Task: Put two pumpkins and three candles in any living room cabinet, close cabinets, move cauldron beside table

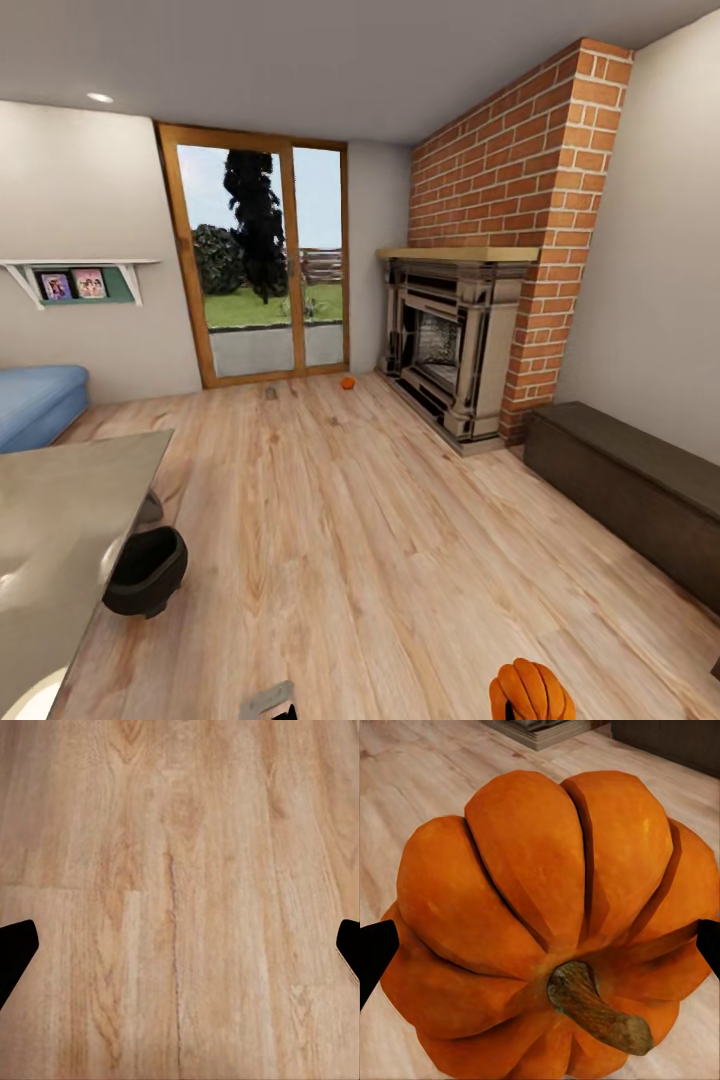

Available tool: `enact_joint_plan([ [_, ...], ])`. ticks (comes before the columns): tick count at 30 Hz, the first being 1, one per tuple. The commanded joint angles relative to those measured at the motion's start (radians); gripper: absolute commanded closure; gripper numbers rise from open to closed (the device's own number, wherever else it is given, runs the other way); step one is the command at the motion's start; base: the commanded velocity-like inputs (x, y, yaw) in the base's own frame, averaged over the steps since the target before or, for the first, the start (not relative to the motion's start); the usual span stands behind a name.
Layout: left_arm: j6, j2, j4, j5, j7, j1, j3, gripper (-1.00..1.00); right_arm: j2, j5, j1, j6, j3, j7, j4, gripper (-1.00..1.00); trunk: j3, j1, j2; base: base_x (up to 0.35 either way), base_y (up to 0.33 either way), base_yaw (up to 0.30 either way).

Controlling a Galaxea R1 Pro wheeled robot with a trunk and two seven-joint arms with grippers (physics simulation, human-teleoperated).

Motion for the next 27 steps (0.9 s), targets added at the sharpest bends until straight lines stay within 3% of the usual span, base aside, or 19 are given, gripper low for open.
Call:
enact_joint_plan([
  [1,-0.005,0.0,-0.003,0.002,0.007,-0.002,-0.008,-1.0,-0.002,-0.002,-0.001,-0.003,0.007,-0.007,-0.001,1.0,-0.001,0.001,-0.001,0.329,0.0,0.0],
  [24,0.001,0.0,-0.003,0.002,0.006,-0.002,-0.008,-1.0,-0.003,-0.006,-0.006,0.008,0.001,-0.018,0.005,1.0,-0.001,0.001,-0.001,0.329,-0.062,0.0],
  [27,0.0,0.0,-0.003,0.002,0.006,-0.002,-0.008,-1.0,-0.002,-0.007,-0.02,0.013,0.001,-0.027,0.055,1.0,-0.001,0.001,-0.001,0.329,-0.104,0.0],
])
